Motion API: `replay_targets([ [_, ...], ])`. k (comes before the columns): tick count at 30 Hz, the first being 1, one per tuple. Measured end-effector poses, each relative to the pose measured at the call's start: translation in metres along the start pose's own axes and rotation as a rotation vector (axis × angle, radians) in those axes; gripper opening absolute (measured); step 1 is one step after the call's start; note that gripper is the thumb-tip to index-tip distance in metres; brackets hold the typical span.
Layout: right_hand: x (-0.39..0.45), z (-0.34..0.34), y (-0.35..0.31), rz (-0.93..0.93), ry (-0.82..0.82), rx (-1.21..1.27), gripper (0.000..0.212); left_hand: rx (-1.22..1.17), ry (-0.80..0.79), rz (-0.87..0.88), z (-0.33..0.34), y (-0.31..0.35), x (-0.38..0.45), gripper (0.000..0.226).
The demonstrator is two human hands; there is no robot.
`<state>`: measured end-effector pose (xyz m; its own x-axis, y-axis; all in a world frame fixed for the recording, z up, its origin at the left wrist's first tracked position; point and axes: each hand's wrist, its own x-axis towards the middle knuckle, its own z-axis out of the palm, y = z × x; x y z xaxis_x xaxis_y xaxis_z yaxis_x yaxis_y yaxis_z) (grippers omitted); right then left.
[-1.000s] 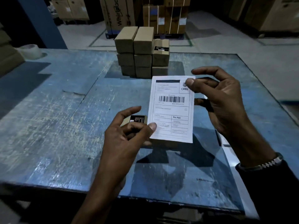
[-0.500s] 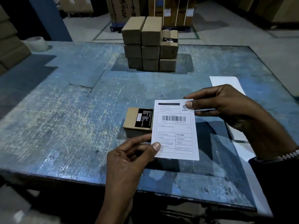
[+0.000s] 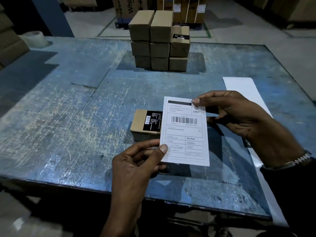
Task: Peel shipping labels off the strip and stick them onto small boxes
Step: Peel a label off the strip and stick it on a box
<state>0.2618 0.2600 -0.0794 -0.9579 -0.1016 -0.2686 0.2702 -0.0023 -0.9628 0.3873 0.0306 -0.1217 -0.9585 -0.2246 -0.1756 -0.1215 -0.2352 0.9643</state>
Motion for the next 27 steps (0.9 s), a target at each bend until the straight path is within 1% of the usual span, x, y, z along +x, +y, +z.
replay_targets([
  [5,0.003,0.012,0.007,0.005,0.085,0.027,0.015,0.036,0.01,-0.026,-0.002,0.002,0.002,0.023],
  [11,0.003,0.015,0.006,0.058,0.086,0.093,0.008,0.06,0.012,-0.023,-0.001,0.0,0.003,0.026],
  [18,0.005,0.012,0.008,0.069,0.067,0.091,0.015,0.065,-0.002,-0.015,-0.003,-0.002,0.006,0.028],
  [24,0.006,0.014,0.01,0.075,0.095,0.084,0.006,0.052,-0.007,-0.001,-0.002,-0.001,0.006,0.027],
  [27,0.008,0.013,0.012,0.073,0.101,0.085,0.01,0.048,0.005,0.002,-0.002,-0.002,0.007,0.027],
])
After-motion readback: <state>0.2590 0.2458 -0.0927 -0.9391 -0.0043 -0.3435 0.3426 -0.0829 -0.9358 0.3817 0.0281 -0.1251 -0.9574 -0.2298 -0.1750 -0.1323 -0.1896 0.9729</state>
